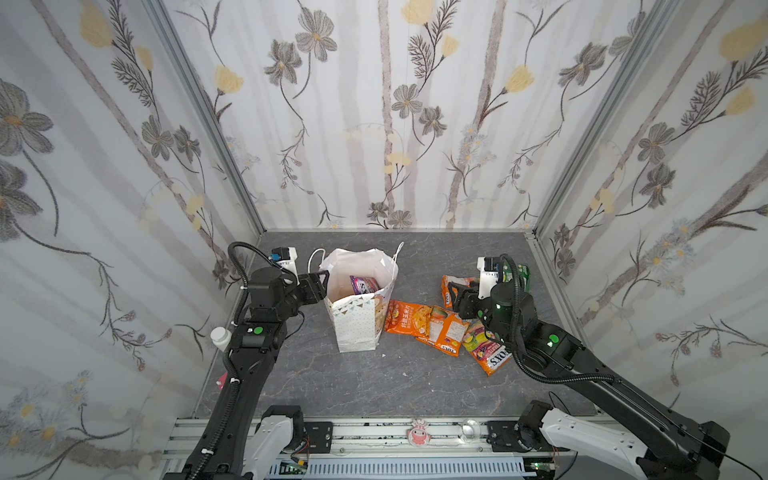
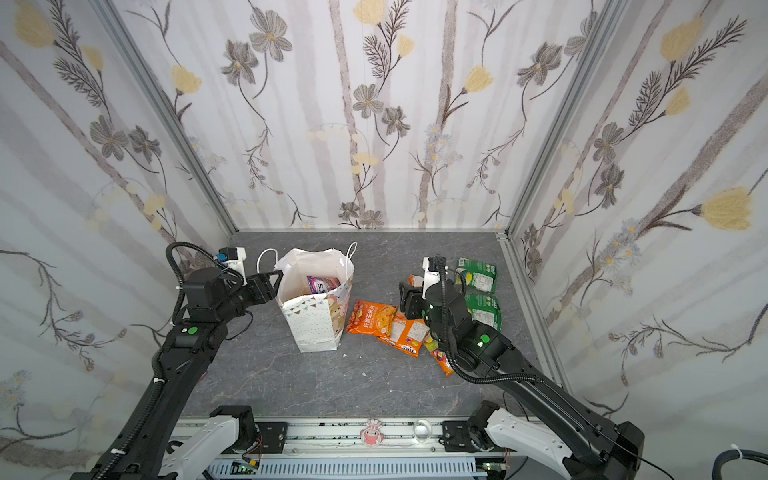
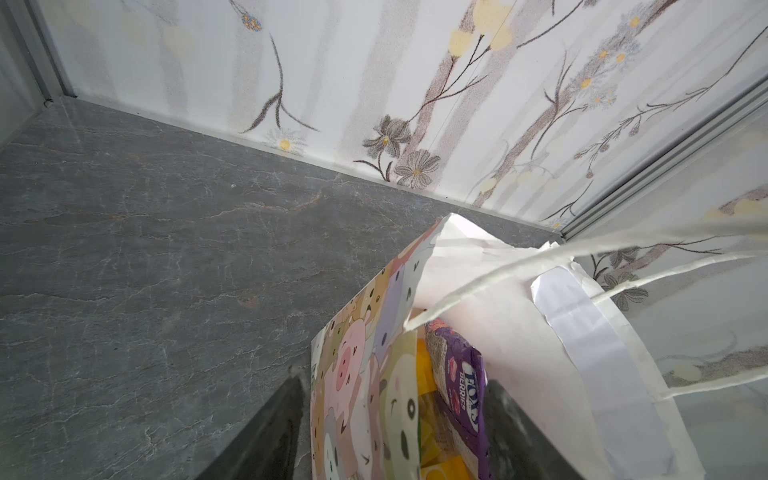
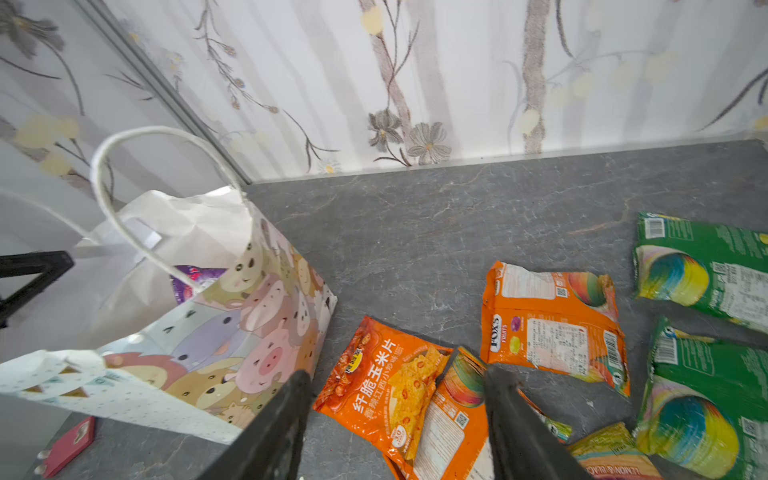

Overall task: Place the snacks into the paper bag
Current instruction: 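Raise the right gripper out of the paper bag and draw it back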

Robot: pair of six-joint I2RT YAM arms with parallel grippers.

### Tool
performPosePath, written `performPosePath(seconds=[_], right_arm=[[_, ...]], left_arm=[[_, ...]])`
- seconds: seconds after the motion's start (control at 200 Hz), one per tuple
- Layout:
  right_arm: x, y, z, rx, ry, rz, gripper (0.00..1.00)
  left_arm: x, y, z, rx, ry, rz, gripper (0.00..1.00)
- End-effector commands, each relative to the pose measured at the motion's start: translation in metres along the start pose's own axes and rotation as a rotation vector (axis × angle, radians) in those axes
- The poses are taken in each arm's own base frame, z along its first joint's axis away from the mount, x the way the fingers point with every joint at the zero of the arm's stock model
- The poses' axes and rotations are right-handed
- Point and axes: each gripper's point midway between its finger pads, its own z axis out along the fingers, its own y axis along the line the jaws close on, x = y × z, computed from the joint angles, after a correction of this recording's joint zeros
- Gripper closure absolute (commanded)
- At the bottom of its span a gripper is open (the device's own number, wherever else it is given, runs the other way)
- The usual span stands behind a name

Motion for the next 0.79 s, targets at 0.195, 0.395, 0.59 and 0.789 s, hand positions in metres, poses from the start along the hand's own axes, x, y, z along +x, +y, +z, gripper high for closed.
performPosePath(seconds=[0.195, 0.395, 0.59, 0.789], right_arm=[[0.107, -0.047, 0.021, 0.075, 0.285, 0.103, 0.36], [0.166, -0.066, 0.014, 0.08, 0.376, 0.211, 0.38], [0.178, -0.073, 0.006, 0.054, 0.342, 0.269, 0.36], [0.196, -0.068, 0.012, 0.012, 0.384, 0.277, 0.35]], left_arm=[[-0.006, 0.0, -0.001, -0.009, -0.019, 0.013, 0.32], [-0.007, -0.001, 0.001, 0.001, -0.018, 0.011, 0.32], [-0.007, -0.001, 0.002, 0.004, -0.015, 0.009, 0.32], [-0.006, 0.0, 0.002, 0.002, -0.012, 0.006, 0.32]])
